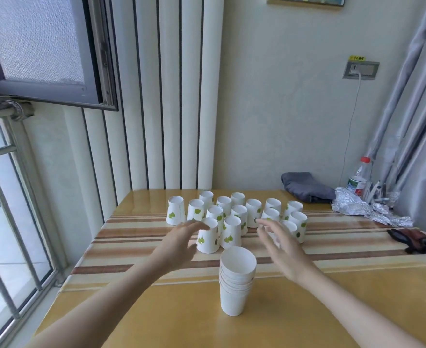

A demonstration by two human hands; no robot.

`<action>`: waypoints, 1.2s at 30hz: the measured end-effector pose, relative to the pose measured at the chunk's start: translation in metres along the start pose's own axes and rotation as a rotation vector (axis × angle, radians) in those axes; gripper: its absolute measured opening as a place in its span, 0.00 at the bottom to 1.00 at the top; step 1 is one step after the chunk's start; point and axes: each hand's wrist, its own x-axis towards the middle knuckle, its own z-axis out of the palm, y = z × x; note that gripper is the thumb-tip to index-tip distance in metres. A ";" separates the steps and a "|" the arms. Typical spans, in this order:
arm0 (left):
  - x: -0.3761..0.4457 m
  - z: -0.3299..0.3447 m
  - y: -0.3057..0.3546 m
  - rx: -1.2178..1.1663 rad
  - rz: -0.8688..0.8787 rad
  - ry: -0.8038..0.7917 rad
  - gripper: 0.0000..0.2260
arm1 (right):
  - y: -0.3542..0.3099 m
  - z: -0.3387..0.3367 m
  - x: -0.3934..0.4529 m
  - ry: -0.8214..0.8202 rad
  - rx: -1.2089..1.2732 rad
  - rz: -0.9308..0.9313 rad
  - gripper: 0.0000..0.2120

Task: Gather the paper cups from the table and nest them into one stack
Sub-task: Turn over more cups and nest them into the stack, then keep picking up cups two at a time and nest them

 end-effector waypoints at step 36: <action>-0.005 -0.038 0.060 -0.876 -0.286 0.185 0.24 | -0.038 -0.042 0.017 0.111 0.636 0.398 0.24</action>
